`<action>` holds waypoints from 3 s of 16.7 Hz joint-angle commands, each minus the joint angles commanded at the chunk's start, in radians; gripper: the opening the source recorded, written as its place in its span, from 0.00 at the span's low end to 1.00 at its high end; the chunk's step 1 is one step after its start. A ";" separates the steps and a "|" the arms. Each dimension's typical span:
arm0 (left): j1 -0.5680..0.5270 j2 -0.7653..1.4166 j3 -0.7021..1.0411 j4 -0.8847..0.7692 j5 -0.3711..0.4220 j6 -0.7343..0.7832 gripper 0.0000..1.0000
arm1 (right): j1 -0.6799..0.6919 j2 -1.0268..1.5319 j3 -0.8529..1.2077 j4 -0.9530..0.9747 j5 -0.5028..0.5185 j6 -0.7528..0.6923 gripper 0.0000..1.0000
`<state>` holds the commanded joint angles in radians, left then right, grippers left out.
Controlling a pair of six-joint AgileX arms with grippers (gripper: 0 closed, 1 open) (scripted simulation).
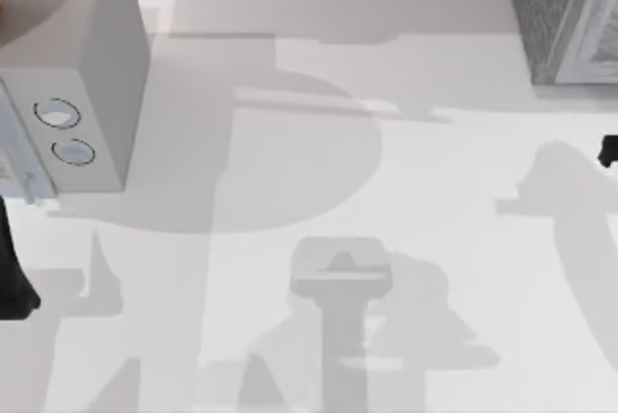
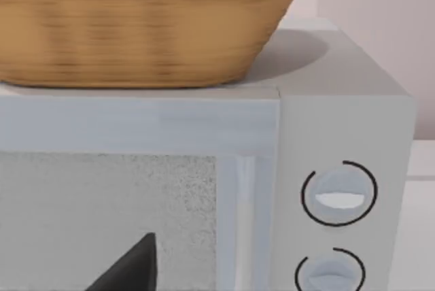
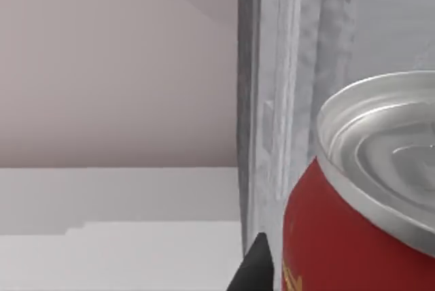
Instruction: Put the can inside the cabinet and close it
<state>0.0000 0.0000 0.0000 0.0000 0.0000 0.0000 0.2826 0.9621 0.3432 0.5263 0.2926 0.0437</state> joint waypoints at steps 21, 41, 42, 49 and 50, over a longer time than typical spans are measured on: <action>0.000 0.000 0.000 0.000 0.000 0.000 1.00 | -0.279 -0.949 -0.320 -0.523 -0.288 -0.042 0.00; 0.000 0.000 0.000 0.000 0.000 0.000 1.00 | -0.188 -0.295 0.530 -0.736 -0.193 -0.033 0.00; 0.000 0.000 0.000 0.000 0.000 0.000 1.00 | -0.184 -0.262 0.573 -0.746 -0.189 -0.032 0.00; 0.000 0.000 0.000 0.000 0.000 0.000 1.00 | -0.152 -0.032 0.877 -0.820 -0.155 -0.030 0.00; 0.000 0.000 0.000 0.000 0.000 0.000 1.00 | -0.147 0.004 0.924 -0.831 -0.150 -0.030 0.00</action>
<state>0.0000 0.0000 0.0000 0.0000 0.0000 0.0000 0.1356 0.9660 1.2671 -0.3046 0.1429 0.0138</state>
